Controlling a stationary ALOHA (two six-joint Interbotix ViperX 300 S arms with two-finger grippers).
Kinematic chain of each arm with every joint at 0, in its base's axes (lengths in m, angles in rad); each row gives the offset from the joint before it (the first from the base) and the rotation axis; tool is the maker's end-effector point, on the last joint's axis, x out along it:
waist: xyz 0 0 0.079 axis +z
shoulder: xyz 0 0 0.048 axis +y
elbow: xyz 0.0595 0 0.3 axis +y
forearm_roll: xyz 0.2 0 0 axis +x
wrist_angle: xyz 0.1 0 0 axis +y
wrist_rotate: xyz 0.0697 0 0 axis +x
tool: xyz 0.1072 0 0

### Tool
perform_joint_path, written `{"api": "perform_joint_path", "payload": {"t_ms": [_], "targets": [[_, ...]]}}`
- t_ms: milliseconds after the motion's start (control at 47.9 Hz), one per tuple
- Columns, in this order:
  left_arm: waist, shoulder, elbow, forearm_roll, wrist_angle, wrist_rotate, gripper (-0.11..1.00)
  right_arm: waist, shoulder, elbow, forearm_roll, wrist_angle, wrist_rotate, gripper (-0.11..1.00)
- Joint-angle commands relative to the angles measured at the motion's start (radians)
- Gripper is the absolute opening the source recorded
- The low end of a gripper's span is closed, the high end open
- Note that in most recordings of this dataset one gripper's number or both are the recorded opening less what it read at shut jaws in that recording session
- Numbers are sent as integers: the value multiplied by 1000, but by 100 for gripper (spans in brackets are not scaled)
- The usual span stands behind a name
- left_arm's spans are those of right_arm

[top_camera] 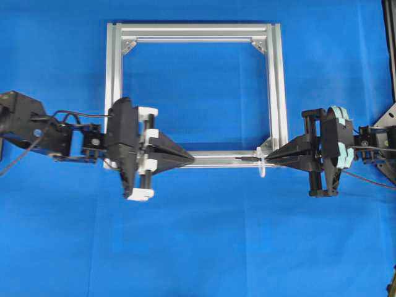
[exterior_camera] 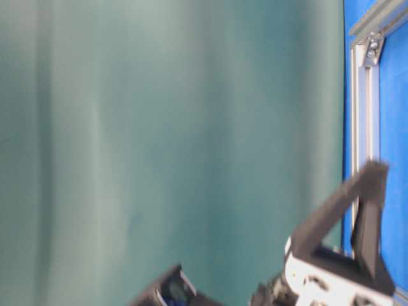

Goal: Insert the wire through the string loop located on the right side.
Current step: 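Move the left gripper right toward the plug beyond the loop, then open the left gripper and close it on the plug past the loop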

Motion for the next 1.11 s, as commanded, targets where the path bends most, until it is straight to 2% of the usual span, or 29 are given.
{"api": "perform_joint_path", "payload": {"t_ms": [0, 251, 439, 898, 961, 1086], "targets": [[3, 15, -86, 2, 18, 2, 0, 0, -3, -17, -2, -8, 0, -4], [32, 110, -295, 2, 129, 17, 0, 0, 0, -21, -2, -8, 0, -4], [46, 155, -397, 2, 238, 20, 0, 2, 2, -23, -3, -8, 0, -4], [49, 163, -403, 3, 270, 26, 1, 2, 2, -23, -3, -8, -2, -4], [49, 163, -405, 3, 270, 29, 8, 0, 2, -23, -3, -8, -2, -4], [49, 163, -407, 3, 270, 29, 44, 2, 2, -23, -3, -8, -2, -4]]}}
